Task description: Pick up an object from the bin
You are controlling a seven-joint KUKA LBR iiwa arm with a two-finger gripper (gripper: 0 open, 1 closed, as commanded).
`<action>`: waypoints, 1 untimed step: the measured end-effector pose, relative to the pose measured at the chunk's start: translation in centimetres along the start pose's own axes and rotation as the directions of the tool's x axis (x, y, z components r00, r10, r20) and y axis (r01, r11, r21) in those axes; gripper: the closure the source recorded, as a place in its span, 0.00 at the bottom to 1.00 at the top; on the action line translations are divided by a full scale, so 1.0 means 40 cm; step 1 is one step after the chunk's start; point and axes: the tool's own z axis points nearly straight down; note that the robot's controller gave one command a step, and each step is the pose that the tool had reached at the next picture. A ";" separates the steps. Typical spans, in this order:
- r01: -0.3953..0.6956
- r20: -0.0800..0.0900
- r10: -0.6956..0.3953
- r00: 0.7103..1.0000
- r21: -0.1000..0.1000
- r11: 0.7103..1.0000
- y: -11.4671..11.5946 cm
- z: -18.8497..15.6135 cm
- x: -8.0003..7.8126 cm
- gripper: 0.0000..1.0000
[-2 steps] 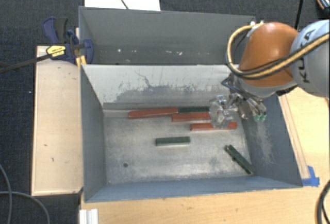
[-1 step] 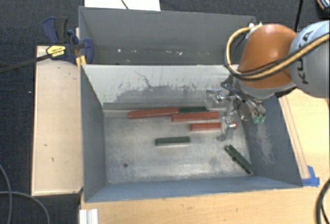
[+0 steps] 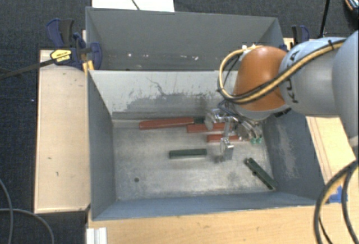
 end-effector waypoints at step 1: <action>-0.001 0.008 0.001 1.000 0.003 1.000 -0.005 -0.018 -0.006 1.00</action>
Offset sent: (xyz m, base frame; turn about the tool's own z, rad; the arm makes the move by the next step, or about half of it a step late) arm 0.0000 0.0000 0.0000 0.0000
